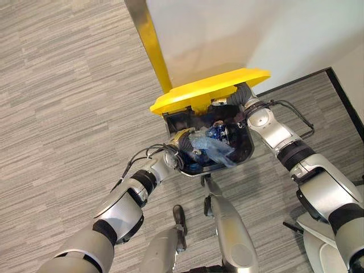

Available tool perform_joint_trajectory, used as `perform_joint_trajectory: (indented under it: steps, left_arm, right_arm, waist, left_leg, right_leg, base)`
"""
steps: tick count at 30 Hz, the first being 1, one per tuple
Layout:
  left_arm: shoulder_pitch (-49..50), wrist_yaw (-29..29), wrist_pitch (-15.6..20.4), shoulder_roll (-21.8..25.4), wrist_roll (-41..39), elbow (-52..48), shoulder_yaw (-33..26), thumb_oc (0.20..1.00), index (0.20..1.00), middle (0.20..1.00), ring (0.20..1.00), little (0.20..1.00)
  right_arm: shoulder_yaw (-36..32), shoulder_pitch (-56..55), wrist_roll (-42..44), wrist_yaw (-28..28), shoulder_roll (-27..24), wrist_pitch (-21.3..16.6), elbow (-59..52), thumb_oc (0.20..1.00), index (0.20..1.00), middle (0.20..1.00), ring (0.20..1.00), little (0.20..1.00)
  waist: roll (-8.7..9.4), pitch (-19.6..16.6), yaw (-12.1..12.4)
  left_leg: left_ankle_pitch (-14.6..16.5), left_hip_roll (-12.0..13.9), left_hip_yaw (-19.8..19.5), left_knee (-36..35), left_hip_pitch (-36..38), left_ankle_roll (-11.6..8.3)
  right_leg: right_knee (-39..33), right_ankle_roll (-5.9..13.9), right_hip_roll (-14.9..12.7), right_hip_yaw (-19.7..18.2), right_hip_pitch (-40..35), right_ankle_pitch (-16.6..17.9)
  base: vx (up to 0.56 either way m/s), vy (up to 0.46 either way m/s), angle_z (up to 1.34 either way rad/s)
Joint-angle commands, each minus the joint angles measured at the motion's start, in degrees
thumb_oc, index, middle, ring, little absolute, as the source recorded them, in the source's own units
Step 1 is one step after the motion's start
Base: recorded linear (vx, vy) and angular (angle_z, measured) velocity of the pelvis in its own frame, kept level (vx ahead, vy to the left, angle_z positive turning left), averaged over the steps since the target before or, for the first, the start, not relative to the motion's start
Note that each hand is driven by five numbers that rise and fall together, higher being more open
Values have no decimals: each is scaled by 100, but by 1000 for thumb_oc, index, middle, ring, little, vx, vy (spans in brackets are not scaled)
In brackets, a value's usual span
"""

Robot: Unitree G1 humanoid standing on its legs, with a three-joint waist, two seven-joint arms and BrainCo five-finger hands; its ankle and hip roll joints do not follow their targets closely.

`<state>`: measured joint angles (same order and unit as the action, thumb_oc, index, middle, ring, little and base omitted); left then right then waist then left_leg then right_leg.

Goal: Gather garbage on tea table into small bin, then transfer packed bag to large trash can.

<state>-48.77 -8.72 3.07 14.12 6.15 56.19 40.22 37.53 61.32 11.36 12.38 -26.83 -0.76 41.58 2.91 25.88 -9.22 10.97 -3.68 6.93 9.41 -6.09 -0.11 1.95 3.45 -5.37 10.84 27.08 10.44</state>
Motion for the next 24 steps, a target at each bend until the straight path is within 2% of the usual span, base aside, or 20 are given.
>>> perform_joint_trajectory:
  steps: [1,4,6,9,11,13,15,16,19,21,22,23,24]
  left_arm:
    - [589,-153,219,116,-287,-585,-408,1000,1000,1000,1000,1000]
    - [1144,-191,275,133,-688,-1135,-797,1000,1000,1000,1000,1000]
    - [1426,-161,315,147,-816,-1374,-963,1000,1000,1000,1000,1000]
    - [2035,-58,398,329,-1017,-1887,-1327,1000,1000,1000,1000,1000]
    - [3196,141,463,716,-1172,-2426,-2009,1000,1000,1000,1000,1000]
    - [3369,185,452,783,-1202,-2500,-2131,1000,1000,1000,1000,1000]
    - [4543,345,440,1105,-1380,-2682,-3144,1000,1000,1000,1000,1000]
    - [4544,345,440,1106,-1380,-2682,-3145,1000,1000,1000,1000,1000]
    - [5248,426,373,1153,-1442,-2699,-3816,1000,1000,1000,1000,1000]
    - [5402,439,357,1121,-1519,-2606,-3966,1000,1000,1000,1000,1000]
    - [5463,475,300,1140,-1506,-2555,-4007,1000,1000,1000,1000,1000]
    - [5497,521,256,1179,-1457,-2528,-3994,1000,1000,1000,1000,1000]
    - [5497,553,236,1203,-1436,-2504,-3991,1000,1000,1000,1000,1000]
  right_arm:
    - [-358,-122,1,82,140,-376,-362,1000,1000,1000,1000,1000]
    - [-614,-656,-128,45,150,-326,-634,1000,1000,1000,1000,1000]
    - [-748,-940,-232,22,148,-318,-821,1000,1000,1000,1000,1000]
    - [-1055,-1615,-393,-58,107,-324,-1149,1000,1000,1000,1000,1000]
    - [-1529,-2820,-681,-294,208,-308,-1559,1000,1000,1000,1000,1000]
    - [-1595,-2987,-729,-335,226,-305,-1628,1000,1000,1000,1000,1000]
    - [-2140,-3964,-959,-576,224,-272,-1879,1000,1000,1000,1000,1000]
    - [-2139,-3964,-959,-576,226,-272,-1879,1000,1000,1000,1000,1000]
    - [-2608,-4669,-1026,-721,158,-242,-1937,1000,1000,1000,1000,1000]
    - [-2732,-4912,-1031,-781,212,-218,-1896,1000,1000,1000,1000,1000]
    - [-2863,-5191,-1012,-787,243,-232,-1855,1000,1000,1000,1000,1000]
    - [-2980,-5412,-1011,-754,273,-264,-1730,1000,1000,1000,1000,1000]
    - [-3041,-5511,-987,-748,294,-261,-1627,1000,1000,1000,1000,1000]
  waist:
    - [53,-337,217]
    - [164,-414,304]
    - [168,-432,369]
    - [259,-482,450]
    - [312,-546,626]
    - [363,-571,631]
    - [428,-670,806]
    - [435,-674,802]
    - [401,-793,848]
    - [410,-763,805]
    - [324,-738,814]
    - [234,-779,853]
    - [188,-839,872]
  left_leg:
    - [740,-138,-32,212,355,39]
    - [763,-176,-68,278,415,59]
    - [823,-149,-76,322,468,68]
    - [854,-202,-110,434,511,102]
    - [961,-271,-116,660,594,195]
    - [930,-328,-122,681,570,219]
    - [914,-465,-77,794,647,348]
    - [906,-472,-79,788,643,349]
    - [781,-482,-39,500,907,413]
    - [619,-484,-62,374,949,436]
    - [498,-401,-96,431,809,456]
    - [328,-288,-133,385,614,454]
    - [231,-218,-137,335,508,457]
  right_leg:
    - [189,579,-282,41,211,27]
    - [117,578,-343,61,49,55]
    - [97,578,-343,81,-37,53]
    - [27,597,-427,65,-182,123]
    - [-124,664,-450,63,-448,242]
    - [-140,677,-499,60,-452,269]
    - [-234,842,-637,290,-694,374]
    - [-233,843,-643,289,-688,374]
    - [-13,981,-695,445,-776,477]
    - [258,1076,-688,291,-742,585]
    - [669,953,-576,100,-815,173]
    - [1305,738,-413,-170,-845,-389]
    - [1695,648,-362,-292,-820,-640]
  base:
    - [-17,-27,5]
    - [-58,-28,7]
    - [-45,-16,4]
    - [-71,8,13]
    - [-124,47,25]
    - [-100,45,-3]
    - [-155,110,-13]
    - [-123,103,-31]
    - [-52,98,-11]
    - [-120,68,-16]
    - [-297,59,12]
    - [-300,37,33]
    - [-190,-44,39]
